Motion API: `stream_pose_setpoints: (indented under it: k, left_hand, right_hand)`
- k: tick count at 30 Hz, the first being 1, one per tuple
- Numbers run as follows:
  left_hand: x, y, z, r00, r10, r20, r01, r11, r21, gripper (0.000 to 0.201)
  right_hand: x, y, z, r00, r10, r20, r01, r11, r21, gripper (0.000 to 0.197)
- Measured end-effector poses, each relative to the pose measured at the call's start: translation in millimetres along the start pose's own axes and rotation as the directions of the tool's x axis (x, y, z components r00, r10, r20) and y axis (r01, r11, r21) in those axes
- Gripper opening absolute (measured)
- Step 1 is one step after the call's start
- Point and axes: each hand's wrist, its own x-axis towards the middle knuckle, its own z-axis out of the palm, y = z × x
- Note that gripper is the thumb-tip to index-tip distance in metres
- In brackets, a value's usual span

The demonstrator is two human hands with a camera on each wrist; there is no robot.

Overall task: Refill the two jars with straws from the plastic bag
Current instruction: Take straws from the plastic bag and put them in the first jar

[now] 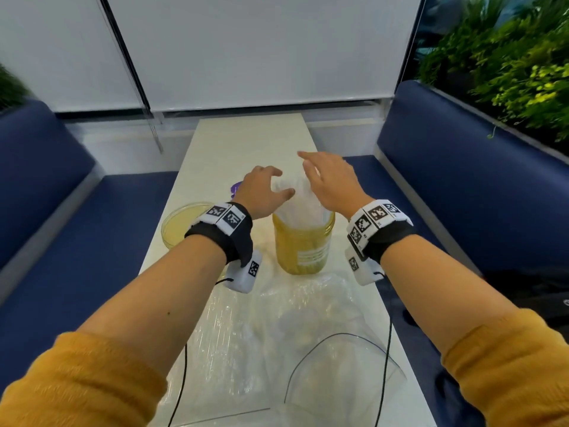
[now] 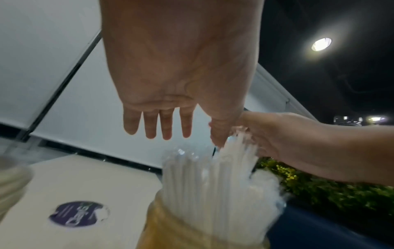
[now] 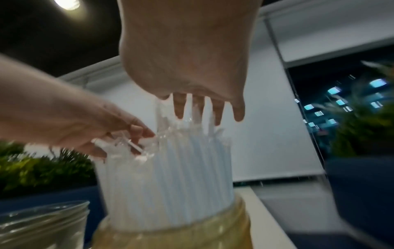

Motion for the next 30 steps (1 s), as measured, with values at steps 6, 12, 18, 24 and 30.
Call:
stream_pose_setpoints:
  k: [6, 12, 18, 24, 30]
  left_hand:
    - [-11.3, -5.0, 24.1, 0.996, 0.028, 0.089, -0.017, 0.992, -0.125, 0.051]
    - [-9.5, -15.3, 25.4, 0.954, -0.004, 0.301, 0.084, 0.963, -0.254, 0.134]
    - [-0.1, -8.3, 36.3, 0.998, 0.058, 0.012, -0.055, 0.981, -0.186, 0.093]
    - [3.4, -0.8, 22.6, 0.976, 0.107, 0.191, -0.065, 0.974, -0.215, 0.105]
    - [-12.6, -18.4, 23.2, 0.994, -0.007, 0.112, 0.058, 0.885, -0.462, 0.069]
  right_hand:
    - [-4.2, 11.2, 23.0, 0.991, -0.090, 0.098, 0.066, 0.971, 0.229, 0.056]
    - [-21.3, 19.1, 18.4, 0.944, 0.086, 0.317, -0.144, 0.976, 0.164, 0.101]
    - [-13.2, 2.3, 26.9, 0.993, 0.060, -0.100, -0.009, 0.894, 0.448, 0.035]
    - [-5.5, 3.7, 21.6, 0.988, -0.003, 0.154, -0.050, 0.938, 0.343, 0.059]
    - [-1.6, 9.0, 26.6, 0.996, 0.023, -0.091, 0.006, 0.952, 0.306, 0.028]
